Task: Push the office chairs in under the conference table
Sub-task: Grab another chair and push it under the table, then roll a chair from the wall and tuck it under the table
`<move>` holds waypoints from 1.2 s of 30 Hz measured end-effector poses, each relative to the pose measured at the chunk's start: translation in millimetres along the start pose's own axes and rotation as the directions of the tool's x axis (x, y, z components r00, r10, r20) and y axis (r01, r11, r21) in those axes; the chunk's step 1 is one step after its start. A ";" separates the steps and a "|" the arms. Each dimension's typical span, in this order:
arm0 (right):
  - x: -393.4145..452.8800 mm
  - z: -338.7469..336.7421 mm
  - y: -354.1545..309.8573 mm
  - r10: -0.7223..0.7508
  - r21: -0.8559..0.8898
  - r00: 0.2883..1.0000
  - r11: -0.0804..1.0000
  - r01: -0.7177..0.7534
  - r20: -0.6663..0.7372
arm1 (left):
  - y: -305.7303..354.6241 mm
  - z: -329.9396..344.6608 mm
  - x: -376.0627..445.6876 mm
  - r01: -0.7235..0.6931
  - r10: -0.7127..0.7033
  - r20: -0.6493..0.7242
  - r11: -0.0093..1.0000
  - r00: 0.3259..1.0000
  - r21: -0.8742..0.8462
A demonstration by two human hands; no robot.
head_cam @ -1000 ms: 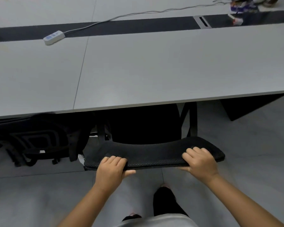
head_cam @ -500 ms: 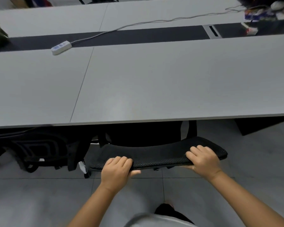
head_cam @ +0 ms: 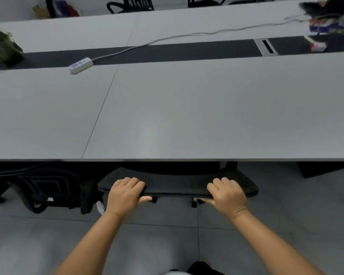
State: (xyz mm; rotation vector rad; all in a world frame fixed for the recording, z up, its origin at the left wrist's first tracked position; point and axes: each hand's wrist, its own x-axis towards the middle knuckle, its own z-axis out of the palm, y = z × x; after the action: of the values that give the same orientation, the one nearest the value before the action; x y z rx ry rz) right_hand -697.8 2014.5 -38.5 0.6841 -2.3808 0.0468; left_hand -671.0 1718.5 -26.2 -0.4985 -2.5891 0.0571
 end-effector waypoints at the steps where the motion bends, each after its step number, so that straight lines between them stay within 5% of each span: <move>1: 0.2 -1.5 3.4 0.004 0.000 1.000 1.000 -0.004 -0.001 | 2.5 -0.3 1.9 -0.001 0.001 0.003 1.000 1.000 -0.007; 6: -7.6 -2.2 5.1 0.026 0.007 0.999 1.000 -0.025 -0.040 | 12.9 -9.9 5.5 0.058 -0.053 0.108 0.998 0.993 -0.039; 10: -16.7 -17.2 -1.4 0.141 0.056 0.985 0.988 -0.147 0.101 | 31.9 -28.8 -3.8 0.152 -0.120 0.209 0.978 0.970 -0.142; 13: -30.2 -34.5 -15.9 0.386 0.294 0.904 0.856 -0.425 0.183 | 59.5 -41.9 -8.5 0.239 -0.170 0.212 0.898 0.962 -0.368; 16: -61.8 -65.3 -52.7 0.590 0.366 0.763 0.670 -0.646 0.264 | 99.9 -53.3 -15.7 0.202 -0.063 0.236 0.750 0.970 -0.630; 18: -90.5 -95.6 -88.6 0.726 0.422 0.574 0.416 -0.806 0.380 | 128.6 -59.2 -26.3 0.250 0.095 0.373 0.587 0.923 -0.770; 22: -161.2 -137.9 -183.7 0.863 0.309 0.104 -0.063 -0.949 0.494 | 172.3 -57.8 -64.5 0.448 0.444 0.595 0.397 0.670 -0.801; 25: -197.4 -175.8 -254.0 0.900 0.329 -0.296 -0.399 -0.856 0.320 | 182.3 -58.2 -97.6 0.400 0.653 0.574 0.416 0.494 -0.817; 28: -225.6 -222.6 -321.3 0.746 0.401 -0.625 -0.658 -0.637 0.231 | 188.8 -68.0 -128.0 0.200 0.828 0.441 0.394 0.347 -0.897; 32: -262.2 -275.3 -409.9 0.546 0.463 -0.829 -0.769 -0.441 0.118 | 224.2 -101.5 -169.5 0.121 0.944 0.293 0.277 0.148 -0.953; 36: -294.1 -308.6 -477.3 0.389 0.564 -0.920 -0.751 -0.343 -0.042 | 291.3 -147.1 -228.1 0.031 0.980 0.186 0.189 -0.064 -0.982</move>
State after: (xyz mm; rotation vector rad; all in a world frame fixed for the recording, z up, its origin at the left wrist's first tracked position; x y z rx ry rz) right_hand -94.5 1801.1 -38.3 -2.0956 -0.8620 1.1139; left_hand -317.4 1900.7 -42.2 -3.0449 -2.7262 -0.9385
